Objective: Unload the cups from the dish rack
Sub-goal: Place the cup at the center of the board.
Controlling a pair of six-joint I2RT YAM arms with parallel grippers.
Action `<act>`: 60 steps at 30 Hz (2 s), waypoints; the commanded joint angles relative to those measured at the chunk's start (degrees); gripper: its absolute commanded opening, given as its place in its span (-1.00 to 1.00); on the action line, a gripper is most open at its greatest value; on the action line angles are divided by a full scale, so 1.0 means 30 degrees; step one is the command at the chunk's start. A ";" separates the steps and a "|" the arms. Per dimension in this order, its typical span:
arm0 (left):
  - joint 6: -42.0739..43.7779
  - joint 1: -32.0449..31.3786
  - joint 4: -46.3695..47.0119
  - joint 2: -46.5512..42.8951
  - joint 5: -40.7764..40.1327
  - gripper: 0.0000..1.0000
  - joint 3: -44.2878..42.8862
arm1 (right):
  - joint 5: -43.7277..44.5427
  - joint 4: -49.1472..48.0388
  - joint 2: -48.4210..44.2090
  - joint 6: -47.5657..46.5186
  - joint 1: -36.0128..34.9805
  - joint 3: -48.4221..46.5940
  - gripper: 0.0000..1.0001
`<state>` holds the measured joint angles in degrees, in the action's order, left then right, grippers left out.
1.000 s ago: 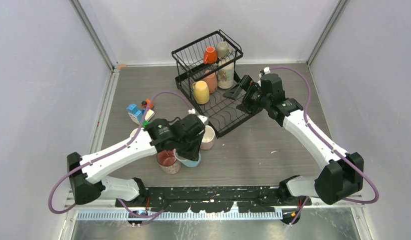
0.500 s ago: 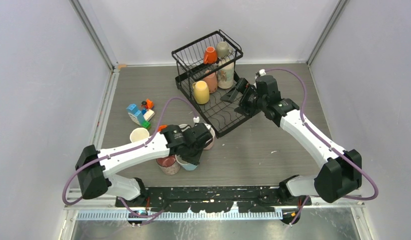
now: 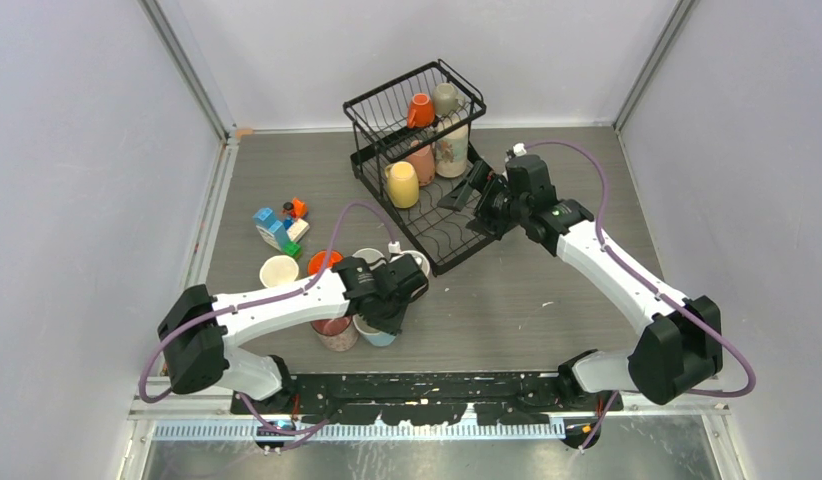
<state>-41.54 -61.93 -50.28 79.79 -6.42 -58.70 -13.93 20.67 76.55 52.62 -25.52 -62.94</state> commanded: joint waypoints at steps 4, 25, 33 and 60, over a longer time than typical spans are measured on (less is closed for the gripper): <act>-0.0250 -0.0082 0.0645 0.0446 -0.0718 -1.00 -0.0065 | 0.0453 -0.0636 0.0016 -0.0240 -0.0142 0.0147 1.00; -0.0889 -0.0127 -0.0661 0.0328 -0.1193 -0.37 -0.1721 | 0.0763 -0.0843 0.0404 -0.0577 -0.0370 0.0252 1.00; -0.0510 -0.0127 -0.1522 -0.0612 -0.0972 -0.09 -0.2530 | 0.0832 -0.1057 0.0496 -0.0565 -0.0368 0.0294 0.99; 0.2753 0.1996 -0.3263 -0.1536 -0.2359 0.25 -0.9379 | 0.1846 0.0072 -0.0901 -0.0957 -0.0354 0.0093 1.00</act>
<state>-36.49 -59.05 -58.65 74.04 -11.60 -82.32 -10.31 20.86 77.49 50.89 -26.22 -61.80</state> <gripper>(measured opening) 0.614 0.996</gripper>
